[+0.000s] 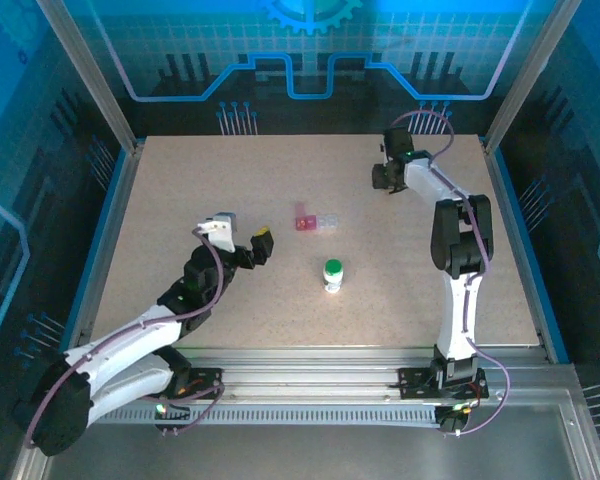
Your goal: Sort the pills into containers
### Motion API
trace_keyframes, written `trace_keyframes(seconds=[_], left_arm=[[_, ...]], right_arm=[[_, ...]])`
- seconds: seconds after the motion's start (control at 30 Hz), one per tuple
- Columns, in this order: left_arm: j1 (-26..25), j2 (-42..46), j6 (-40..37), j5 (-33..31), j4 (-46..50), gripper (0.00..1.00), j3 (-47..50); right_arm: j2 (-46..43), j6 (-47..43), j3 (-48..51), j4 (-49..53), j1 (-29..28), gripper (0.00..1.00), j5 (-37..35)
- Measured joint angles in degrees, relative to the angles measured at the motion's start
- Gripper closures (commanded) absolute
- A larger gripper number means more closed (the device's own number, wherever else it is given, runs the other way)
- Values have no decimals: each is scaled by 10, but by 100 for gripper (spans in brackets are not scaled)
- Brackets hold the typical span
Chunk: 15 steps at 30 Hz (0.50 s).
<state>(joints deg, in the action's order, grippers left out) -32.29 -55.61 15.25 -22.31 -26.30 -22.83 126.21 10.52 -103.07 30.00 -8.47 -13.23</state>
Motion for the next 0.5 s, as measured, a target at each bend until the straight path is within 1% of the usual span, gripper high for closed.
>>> trace_keyframes(seconds=[0.07,0.3,0.5], left_arm=[[3,-11,7,0,1,1,-6],[11,-51,29,-5,7,1,-30],[17,-74,44,-9,11,1,-43]], right_arm=[[10,4,-7,4,7,47,4],[26,26,-28,22,13,26,15],[26,34,-31,30,17,20,26]])
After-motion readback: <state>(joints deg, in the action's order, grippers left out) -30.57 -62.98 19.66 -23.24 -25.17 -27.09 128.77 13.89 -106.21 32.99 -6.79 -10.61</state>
